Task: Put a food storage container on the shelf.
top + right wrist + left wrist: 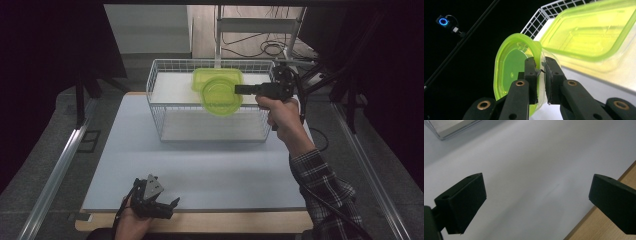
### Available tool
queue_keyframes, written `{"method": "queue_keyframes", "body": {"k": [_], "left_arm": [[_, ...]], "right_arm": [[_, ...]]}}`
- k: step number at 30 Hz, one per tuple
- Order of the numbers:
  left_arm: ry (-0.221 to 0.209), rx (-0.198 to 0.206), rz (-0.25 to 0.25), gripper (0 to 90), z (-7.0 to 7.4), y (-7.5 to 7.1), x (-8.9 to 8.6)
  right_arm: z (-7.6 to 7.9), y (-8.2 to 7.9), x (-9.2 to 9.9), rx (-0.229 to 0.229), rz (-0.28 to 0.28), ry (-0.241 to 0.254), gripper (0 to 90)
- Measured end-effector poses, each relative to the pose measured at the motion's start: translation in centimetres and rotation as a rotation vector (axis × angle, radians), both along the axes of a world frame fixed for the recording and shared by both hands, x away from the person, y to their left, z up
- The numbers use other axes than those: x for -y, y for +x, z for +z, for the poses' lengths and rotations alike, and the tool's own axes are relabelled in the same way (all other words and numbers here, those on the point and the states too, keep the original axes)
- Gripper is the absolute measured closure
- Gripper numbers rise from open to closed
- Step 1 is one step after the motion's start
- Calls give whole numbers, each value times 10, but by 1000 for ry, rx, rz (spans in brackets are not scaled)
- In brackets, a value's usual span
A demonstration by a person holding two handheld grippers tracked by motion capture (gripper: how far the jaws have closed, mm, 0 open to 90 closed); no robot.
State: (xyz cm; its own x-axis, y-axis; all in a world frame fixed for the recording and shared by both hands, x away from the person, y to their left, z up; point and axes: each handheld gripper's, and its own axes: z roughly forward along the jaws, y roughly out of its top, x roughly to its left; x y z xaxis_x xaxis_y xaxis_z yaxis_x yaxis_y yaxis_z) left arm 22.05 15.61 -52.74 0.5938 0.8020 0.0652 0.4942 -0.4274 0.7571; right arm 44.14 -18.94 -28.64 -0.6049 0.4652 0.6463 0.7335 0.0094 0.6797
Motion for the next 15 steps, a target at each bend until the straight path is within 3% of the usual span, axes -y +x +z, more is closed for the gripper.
{"method": "queue_keyframes", "body": {"k": [15], "left_arm": [[-1, -5, -3, 9, 0, 0, 0]], "right_arm": [[26, 22, -11, 39, -81, -3, 811]]}}
